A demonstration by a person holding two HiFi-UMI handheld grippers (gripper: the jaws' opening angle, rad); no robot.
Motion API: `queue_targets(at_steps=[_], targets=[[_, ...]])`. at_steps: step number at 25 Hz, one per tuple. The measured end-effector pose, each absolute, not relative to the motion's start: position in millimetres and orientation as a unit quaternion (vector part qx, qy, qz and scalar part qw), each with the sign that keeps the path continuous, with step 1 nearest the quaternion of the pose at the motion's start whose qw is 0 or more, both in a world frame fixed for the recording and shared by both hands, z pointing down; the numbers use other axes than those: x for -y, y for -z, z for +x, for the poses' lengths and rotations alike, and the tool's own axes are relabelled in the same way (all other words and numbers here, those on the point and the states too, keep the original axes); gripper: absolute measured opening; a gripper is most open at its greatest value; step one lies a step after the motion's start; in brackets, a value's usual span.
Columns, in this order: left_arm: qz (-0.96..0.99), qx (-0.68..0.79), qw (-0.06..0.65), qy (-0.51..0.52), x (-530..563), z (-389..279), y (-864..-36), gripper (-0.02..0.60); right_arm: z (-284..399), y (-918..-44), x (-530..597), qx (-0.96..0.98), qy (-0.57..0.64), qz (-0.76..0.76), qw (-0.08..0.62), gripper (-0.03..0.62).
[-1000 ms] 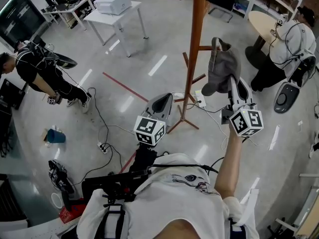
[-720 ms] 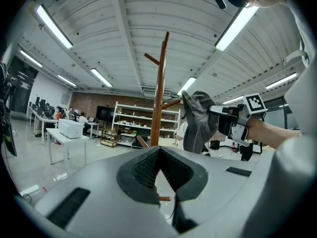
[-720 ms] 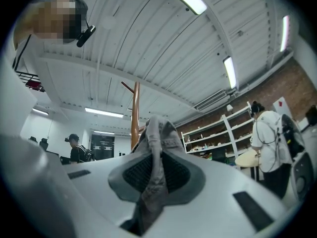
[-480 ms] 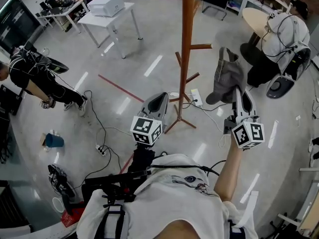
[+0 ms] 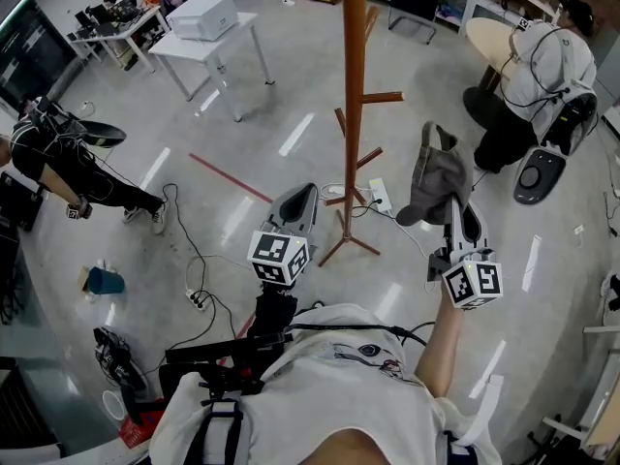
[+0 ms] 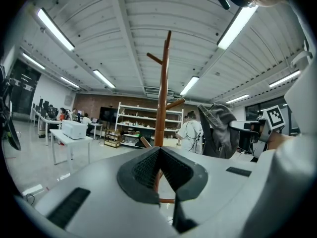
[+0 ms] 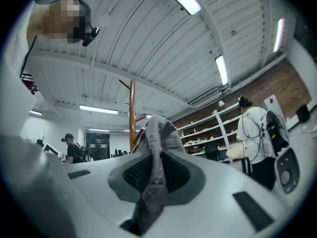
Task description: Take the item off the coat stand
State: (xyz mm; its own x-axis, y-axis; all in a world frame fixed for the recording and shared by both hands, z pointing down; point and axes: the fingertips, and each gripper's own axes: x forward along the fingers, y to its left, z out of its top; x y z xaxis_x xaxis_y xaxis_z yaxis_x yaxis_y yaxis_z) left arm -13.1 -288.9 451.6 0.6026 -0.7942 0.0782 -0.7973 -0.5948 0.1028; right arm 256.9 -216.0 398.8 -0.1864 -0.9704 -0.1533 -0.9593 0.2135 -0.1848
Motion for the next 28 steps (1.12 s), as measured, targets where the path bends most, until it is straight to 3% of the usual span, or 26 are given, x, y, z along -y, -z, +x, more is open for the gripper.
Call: queue_targets(at_steps=[28], targets=[[0.892,0.449,0.055,-0.01,297,-18,-445,-0.006,251,-413,220,-0.763,0.016,-0.641,0.086,0.046]])
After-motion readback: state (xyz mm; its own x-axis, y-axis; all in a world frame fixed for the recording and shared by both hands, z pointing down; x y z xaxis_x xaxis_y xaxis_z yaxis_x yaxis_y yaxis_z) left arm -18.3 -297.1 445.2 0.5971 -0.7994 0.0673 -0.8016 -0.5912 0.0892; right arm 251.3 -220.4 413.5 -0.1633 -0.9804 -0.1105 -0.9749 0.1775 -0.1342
